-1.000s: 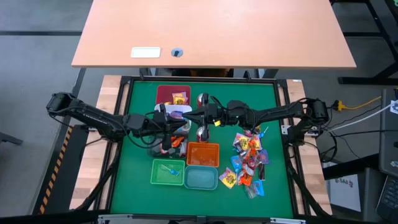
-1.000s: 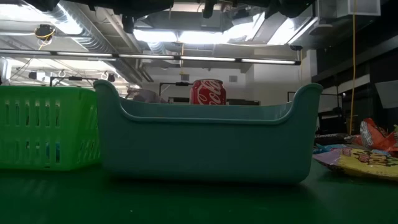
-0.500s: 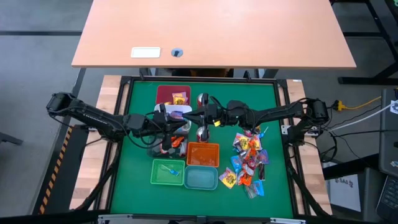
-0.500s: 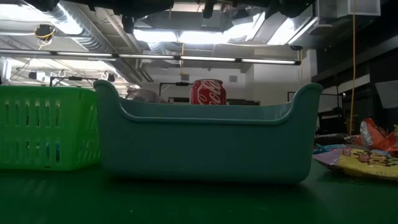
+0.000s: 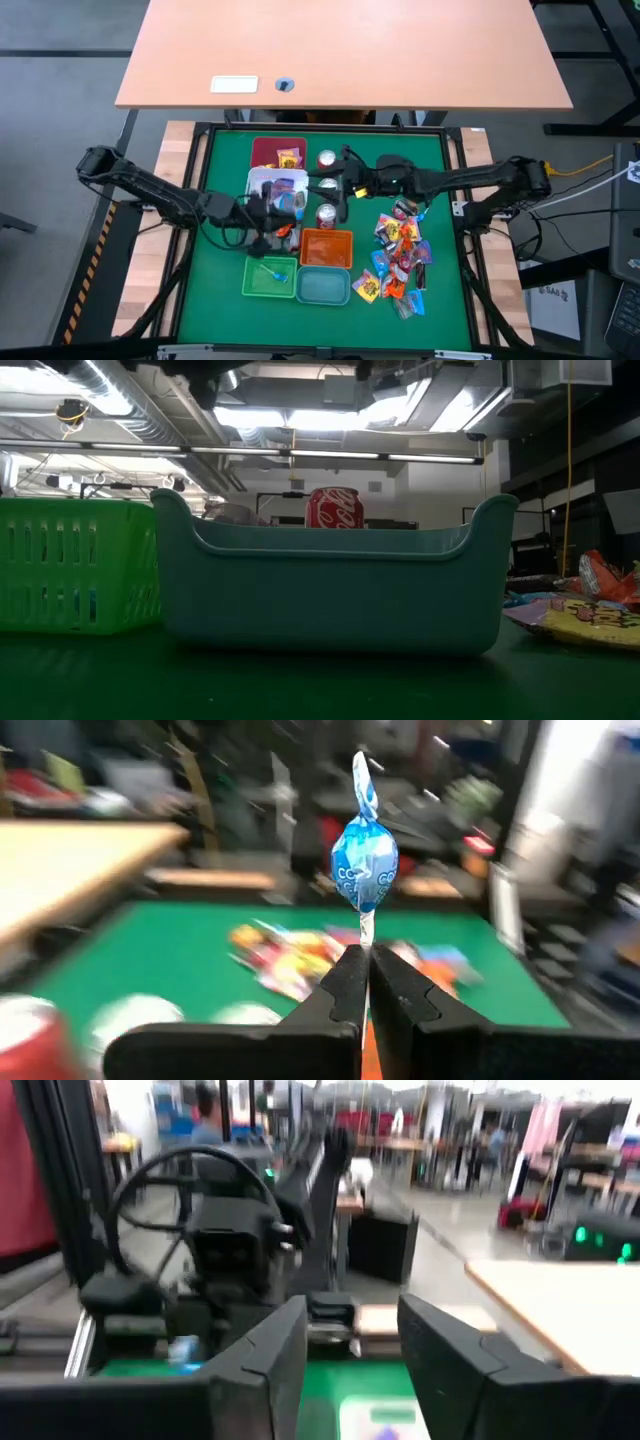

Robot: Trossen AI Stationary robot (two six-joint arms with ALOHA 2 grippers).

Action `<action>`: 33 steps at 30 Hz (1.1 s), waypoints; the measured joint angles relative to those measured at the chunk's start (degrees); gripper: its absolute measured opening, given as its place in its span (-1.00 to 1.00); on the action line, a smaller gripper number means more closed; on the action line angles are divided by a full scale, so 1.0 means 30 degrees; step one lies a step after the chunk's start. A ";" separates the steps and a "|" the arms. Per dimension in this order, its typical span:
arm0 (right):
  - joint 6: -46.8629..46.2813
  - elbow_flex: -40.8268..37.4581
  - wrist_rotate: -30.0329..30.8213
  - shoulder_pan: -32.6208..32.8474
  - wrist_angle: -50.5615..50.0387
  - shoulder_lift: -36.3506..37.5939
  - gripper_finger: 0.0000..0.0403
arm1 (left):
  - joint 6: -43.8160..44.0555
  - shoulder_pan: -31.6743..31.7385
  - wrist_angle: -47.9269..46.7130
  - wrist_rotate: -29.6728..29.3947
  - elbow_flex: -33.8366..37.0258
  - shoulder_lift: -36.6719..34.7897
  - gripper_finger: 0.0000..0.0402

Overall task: Sort candy
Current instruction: Put the blue candy into the green bin

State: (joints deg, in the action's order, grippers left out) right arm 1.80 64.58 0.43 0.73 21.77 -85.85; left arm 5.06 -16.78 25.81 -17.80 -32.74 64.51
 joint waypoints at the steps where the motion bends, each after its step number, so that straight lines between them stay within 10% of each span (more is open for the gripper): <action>1: -0.0004 0.0000 0.0000 0.0000 -0.1145 0.0505 -0.21 | 0.0383 -0.0243 -0.0613 0.0655 -0.0005 0.0000 -1.00; 9: -0.0016 0.0007 0.0015 0.0000 -0.9756 0.3098 -0.20 | 0.6123 -0.2572 -0.6988 0.5287 0.0002 0.0000 -1.00; 23: -0.5107 0.0000 0.0087 0.0000 -2.2038 0.3595 -0.20 | 1.1021 -0.5460 -1.0062 0.5186 0.0002 -0.0002 -0.98; 33: -0.8245 -0.0915 -0.1801 0.0179 -2.5282 0.3582 -0.20 | 1.3142 -0.5455 -1.1442 0.3637 0.0002 -0.0007 -0.57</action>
State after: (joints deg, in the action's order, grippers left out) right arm -22.93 61.83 -4.98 1.27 -54.07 -75.10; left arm 44.49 -33.15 -8.51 -6.89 -32.73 64.49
